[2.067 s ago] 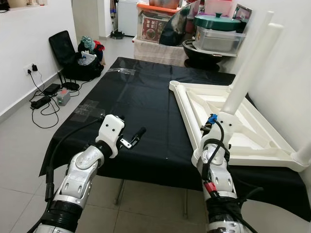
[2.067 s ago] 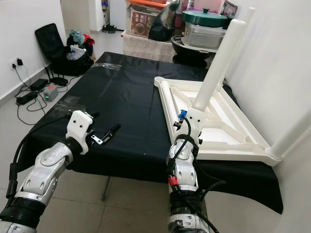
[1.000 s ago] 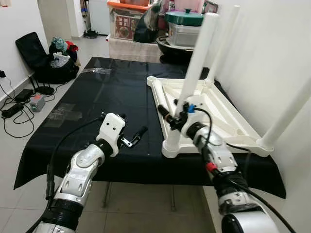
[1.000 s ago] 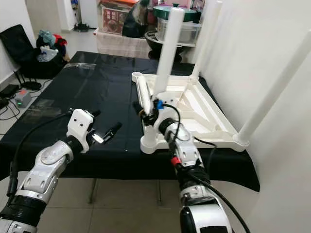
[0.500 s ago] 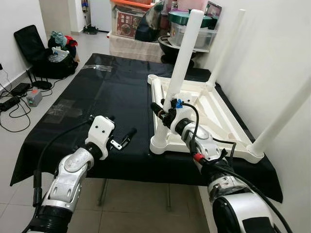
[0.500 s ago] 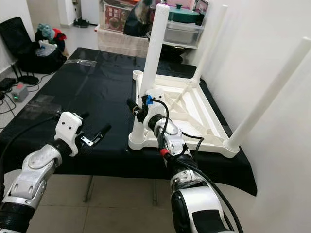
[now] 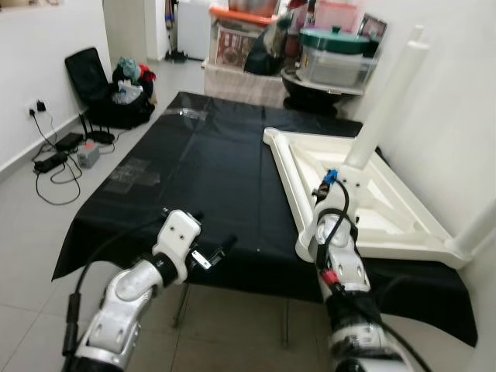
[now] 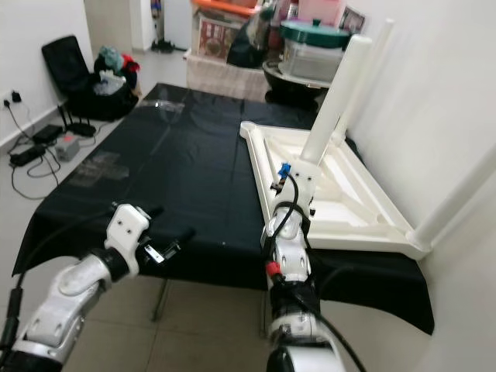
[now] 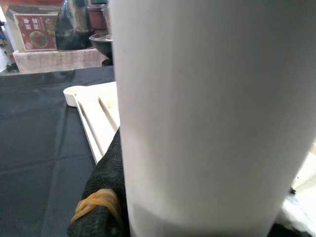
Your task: Building children table
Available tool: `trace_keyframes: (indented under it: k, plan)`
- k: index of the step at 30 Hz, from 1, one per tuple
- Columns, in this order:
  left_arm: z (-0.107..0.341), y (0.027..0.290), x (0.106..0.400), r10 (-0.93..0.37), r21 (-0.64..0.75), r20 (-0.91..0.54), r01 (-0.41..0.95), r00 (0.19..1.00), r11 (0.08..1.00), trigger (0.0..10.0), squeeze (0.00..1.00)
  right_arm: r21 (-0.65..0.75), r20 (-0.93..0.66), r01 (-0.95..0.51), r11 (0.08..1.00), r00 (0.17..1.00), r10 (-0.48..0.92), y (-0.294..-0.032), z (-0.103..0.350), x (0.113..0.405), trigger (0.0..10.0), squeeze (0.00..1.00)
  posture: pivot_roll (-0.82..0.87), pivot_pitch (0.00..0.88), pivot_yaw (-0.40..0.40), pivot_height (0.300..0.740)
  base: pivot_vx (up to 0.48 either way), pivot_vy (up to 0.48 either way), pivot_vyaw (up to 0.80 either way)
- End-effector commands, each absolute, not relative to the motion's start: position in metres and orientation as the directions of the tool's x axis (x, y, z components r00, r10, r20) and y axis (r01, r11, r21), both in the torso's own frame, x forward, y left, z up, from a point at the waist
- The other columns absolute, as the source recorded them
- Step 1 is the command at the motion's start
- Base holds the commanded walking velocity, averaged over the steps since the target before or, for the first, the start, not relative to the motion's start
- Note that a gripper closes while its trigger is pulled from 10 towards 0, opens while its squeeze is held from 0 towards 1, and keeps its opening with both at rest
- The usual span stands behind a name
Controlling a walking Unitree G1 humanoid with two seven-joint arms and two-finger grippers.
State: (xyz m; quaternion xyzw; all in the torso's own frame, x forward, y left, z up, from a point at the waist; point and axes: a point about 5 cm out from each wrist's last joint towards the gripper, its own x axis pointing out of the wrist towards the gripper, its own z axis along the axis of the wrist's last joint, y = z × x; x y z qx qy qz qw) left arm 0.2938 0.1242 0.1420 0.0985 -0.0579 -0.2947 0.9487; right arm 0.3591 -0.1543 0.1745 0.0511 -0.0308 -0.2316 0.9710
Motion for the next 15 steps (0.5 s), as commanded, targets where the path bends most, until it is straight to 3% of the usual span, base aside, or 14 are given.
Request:
trace_keyframes:
  k: [1,5,6,7,9,10,13,14,15]
  plan:
    - [0.14,0.12,0.291,-0.588,0.205,0.041,0.569,0.808,0.796,10.0,0.0,0.057,-0.025,0.565,0.823,0.825,-0.565,-0.179,0.156,0.349,0.0,0.0,0.13,0.0,-0.127,0.74,0.0,0.0,0.0]
    - [0.139,0.119,0.289,-0.592,0.202,0.037,0.574,0.805,0.794,10.0,0.0,0.057,-0.049,0.553,0.832,0.833,-0.55,-0.175,0.154,0.349,0.0,0.0,0.12,0.0,-0.124,0.74,0.0,0.0,0.0]
    - [0.138,0.118,0.288,-0.594,0.198,0.032,0.578,0.804,0.792,10.0,0.0,0.074,-0.081,0.52,0.851,0.853,-0.515,-0.17,0.151,0.35,7.6,0.0,0.12,0.0,-0.122,0.74,0.0,0.0,0.0]
    - [0.136,0.118,0.286,-0.596,0.193,0.026,0.581,0.803,0.791,10.0,0.0,0.102,-0.047,0.466,0.879,0.885,-0.463,-0.164,0.155,0.35,10.0,0.0,0.11,0.0,-0.118,0.74,0.0,0.0,0.0]
    - [0.136,0.118,0.286,-0.596,0.193,0.026,0.581,0.803,0.791,10.0,0.0,0.102,-0.047,0.466,0.879,0.885,-0.463,-0.164,0.155,0.35,10.0,0.0,0.11,0.0,-0.118,0.74,0.0,0.0,0.0]
    - [0.135,0.118,0.285,-0.596,0.187,0.022,0.582,0.803,0.791,10.0,0.0,0.125,-0.014,0.429,0.895,0.902,-0.431,-0.162,0.159,0.349,10.0,0.71,0.11,0.0,-0.117,0.74,0.0,0.0,0.0]
    - [0.135,0.118,0.285,-0.596,0.187,0.022,0.582,0.803,0.791,10.0,0.0,0.125,-0.014,0.429,0.895,0.902,-0.431,-0.162,0.159,0.349,10.0,0.71,0.11,0.0,-0.117,0.74,0.0,0.0,0.0]
    - [0.134,0.116,0.284,-0.596,0.177,0.022,0.584,0.803,0.793,10.0,0.0,0.15,0.025,0.382,0.912,0.921,-0.389,-0.164,0.166,0.348,10.0,1.0,0.11,0.0,-0.111,0.74,0.0,0.0,0.0]
    - [0.134,0.116,0.284,-0.596,0.177,0.022,0.584,0.803,0.793,10.0,0.0,0.15,0.025,0.382,0.912,0.921,-0.389,-0.164,0.166,0.348,10.0,1.0,0.11,0.0,-0.111,0.74,0.0,0.0,0.0]
